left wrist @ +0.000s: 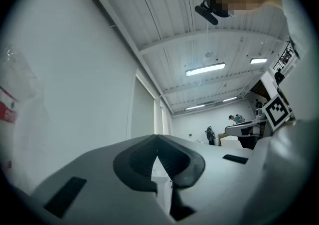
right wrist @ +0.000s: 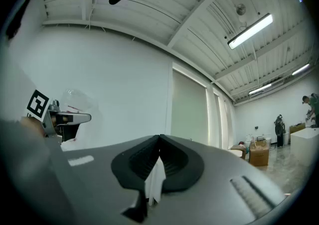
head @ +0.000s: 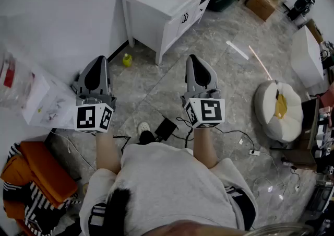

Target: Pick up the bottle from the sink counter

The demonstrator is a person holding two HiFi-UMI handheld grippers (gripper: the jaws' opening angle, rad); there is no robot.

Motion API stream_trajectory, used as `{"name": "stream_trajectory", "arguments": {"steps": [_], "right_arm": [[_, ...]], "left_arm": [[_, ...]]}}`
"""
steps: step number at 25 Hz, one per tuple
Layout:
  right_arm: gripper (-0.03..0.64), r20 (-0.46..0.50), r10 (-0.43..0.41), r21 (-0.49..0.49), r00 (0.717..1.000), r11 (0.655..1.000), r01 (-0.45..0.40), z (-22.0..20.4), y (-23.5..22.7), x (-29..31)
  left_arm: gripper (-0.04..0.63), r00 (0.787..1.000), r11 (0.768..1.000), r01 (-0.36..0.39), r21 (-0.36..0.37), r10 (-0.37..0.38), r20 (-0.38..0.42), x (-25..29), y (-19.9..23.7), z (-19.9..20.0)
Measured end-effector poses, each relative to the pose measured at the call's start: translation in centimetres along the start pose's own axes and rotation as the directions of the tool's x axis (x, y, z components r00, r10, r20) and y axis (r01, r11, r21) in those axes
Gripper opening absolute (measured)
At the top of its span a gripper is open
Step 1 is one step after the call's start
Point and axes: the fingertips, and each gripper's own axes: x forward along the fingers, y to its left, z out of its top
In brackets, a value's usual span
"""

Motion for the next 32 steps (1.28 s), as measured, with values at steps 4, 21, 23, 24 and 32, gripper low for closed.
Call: {"name": "stream_trajectory", "arguments": {"steps": [4,21,23,24,32], "right_arm": [[0.011,-0.002,-0.003,-0.001,1.000,1.000,0.003,-0.2,-0.1,1.4],[0.011,0.023,-0.003,0.029,1.000,1.000,0.002,-1.7,0.6,9.2],[0.011,0.024,-0.002,0.029,1.000,1.000,0.002,-2.0,1.1,10.1],[0.011,0.025,-0.004,0.029,1.000,1.000,0.003,-2.1,1.3,10.6],[0.011,0.023,-0.009,0.005,1.000,1.000,0.008,-2.2,3.5,13.3]], "left_arm": [[0.008,1.000,1.000,0.008,0.006,-0.008,-0.001,1.1,0.7,-0.1],[0.008,0.999,0.999,0.029,0.026,-0.030,0.042,6.9,5.7,-1.3],[0.008,0.998,0.999,0.035,0.020,-0.036,0.050,7.5,6.5,-1.4],[0.008,0.998,0.999,0.039,0.019,-0.040,0.051,7.7,6.8,-1.5],[0.008,0.998,0.999,0.051,0.018,-0.052,0.033,8.8,9.8,-2.3]]}}
